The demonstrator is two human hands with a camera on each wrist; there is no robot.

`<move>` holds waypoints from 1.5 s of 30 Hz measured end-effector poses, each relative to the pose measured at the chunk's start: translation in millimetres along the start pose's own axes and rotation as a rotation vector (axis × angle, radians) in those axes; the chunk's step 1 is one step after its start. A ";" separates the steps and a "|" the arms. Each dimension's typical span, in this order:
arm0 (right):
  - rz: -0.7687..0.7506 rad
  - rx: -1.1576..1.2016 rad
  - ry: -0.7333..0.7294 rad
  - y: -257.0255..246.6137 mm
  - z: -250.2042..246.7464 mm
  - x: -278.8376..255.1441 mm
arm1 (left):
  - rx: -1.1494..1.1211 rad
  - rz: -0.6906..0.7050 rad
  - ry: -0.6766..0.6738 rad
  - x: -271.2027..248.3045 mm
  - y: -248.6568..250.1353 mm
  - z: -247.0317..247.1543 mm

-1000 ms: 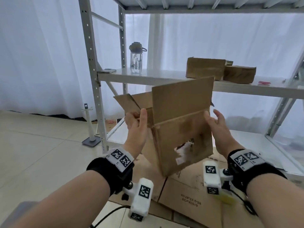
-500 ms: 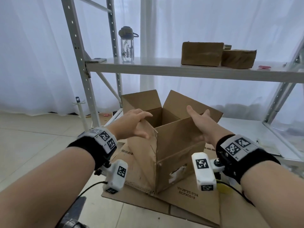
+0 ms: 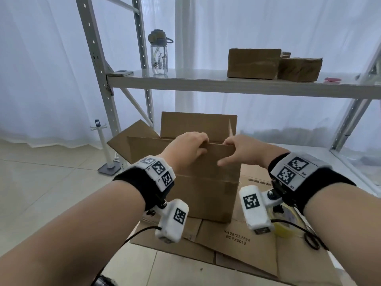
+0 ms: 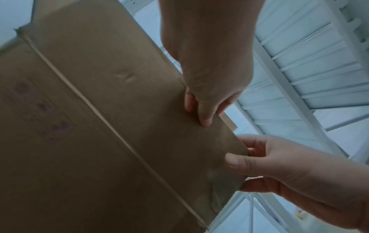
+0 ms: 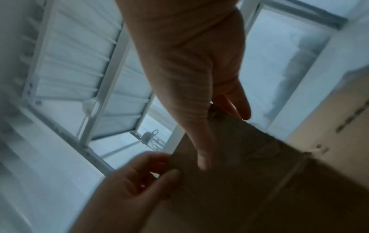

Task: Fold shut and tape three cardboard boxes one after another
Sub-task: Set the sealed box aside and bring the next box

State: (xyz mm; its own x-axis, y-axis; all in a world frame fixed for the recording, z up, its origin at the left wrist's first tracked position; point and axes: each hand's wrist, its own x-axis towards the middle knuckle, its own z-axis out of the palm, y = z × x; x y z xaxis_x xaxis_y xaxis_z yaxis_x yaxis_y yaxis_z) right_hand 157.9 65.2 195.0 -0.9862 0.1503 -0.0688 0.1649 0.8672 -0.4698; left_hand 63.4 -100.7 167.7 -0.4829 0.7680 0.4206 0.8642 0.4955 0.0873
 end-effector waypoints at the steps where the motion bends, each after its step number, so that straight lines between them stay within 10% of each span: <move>1: 0.013 -0.081 0.092 4.8 1.5 5.4 | -0.043 0.004 -0.005 -0.5 -2.0 -0.5; 18: 0.278 -0.027 0.506 30.5 18.5 8.0 | 0.111 -0.860 0.163 -70.3 -69.9 -18.5; 21: 0.208 0.039 0.507 39.1 17.4 8.6 | -0.255 -1.076 0.138 -78.6 -92.7 -10.0; 25: 0.125 0.085 0.491 44.6 13.6 12.2 | -0.655 -0.902 0.200 -75.5 -110.8 -6.6; 30: 0.106 0.039 0.373 43.6 6.8 28.2 | -0.418 -0.585 -0.051 -47.3 -108.3 -14.7; 39: 0.236 -0.251 0.169 32.9 -28.5 71.1 | -0.146 -0.414 -0.545 1.7 -132.8 -49.6; 45: 0.136 -0.353 0.257 19.8 -23.2 119.7 | 0.111 -0.427 -0.526 -0.5 -153.2 -38.2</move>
State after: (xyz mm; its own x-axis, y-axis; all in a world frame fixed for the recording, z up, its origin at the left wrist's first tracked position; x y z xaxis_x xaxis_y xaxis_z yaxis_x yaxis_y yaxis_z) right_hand 43.4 111.4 197.9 -0.9281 0.3480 0.1323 0.3301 0.9336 -0.1394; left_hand -63.4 -192.5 188.6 -0.8066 0.5774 -0.1267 0.5771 0.8156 0.0428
